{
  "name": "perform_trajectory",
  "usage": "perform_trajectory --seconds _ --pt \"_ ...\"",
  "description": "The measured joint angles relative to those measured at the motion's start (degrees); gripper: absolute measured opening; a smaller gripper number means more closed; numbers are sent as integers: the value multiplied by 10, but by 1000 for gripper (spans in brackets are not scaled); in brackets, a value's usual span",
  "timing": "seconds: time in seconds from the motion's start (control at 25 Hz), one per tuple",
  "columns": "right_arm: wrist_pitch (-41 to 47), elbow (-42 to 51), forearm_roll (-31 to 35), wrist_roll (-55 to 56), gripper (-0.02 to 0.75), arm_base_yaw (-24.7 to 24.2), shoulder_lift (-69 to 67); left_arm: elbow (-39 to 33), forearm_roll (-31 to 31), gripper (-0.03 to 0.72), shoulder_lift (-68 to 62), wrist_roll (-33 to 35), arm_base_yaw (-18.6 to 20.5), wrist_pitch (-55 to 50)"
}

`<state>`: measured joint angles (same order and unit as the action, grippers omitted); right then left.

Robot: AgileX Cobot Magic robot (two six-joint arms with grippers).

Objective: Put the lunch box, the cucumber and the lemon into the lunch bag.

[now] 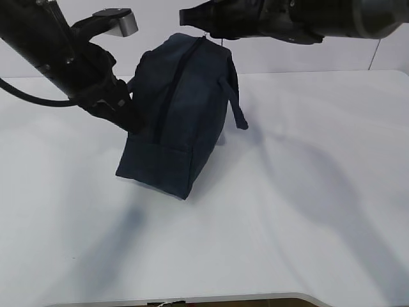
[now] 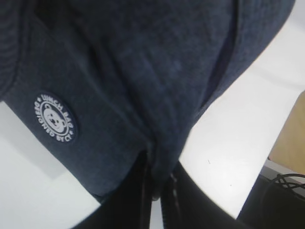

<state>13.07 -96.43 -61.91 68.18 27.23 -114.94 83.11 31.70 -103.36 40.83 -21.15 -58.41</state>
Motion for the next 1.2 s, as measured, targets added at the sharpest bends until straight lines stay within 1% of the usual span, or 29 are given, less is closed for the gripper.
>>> perform_trajectory --seconds 0.24,0.56,0.64,0.72,0.8,0.96,1.0,1.04,1.12,1.2 --pt "-1 -1 2 54 5 -21 -8 0 2 -5 0 0 0 -3" --pt "-31 -1 6 61 5 -22 -8 0 2 -3 0 0 0 -8" --pt "-33 -1 7 64 5 -22 -8 0 7 11 0 0 0 -12" --pt "-41 -1 7 69 5 -22 -8 0 11 46 0 -2 0 -16" --pt "-52 -1 7 76 5 -22 -10 0 12 99 2 -17 0 -23" --pt "-65 -1 7 85 5 -22 -10 0 14 244 13 -55 11 -32" --pt "-68 -1 7 85 5 -22 -10 0 16 287 16 -70 19 -32" --pt "-69 -1 7 86 5 -22 -10 0 18 313 19 -80 26 -33" --pt "-72 -1 7 86 5 -22 -10 0 28 348 26 -96 40 -38" --pt "-75 -1 7 86 5 -22 -10 1 48 363 36 -105 55 -41"
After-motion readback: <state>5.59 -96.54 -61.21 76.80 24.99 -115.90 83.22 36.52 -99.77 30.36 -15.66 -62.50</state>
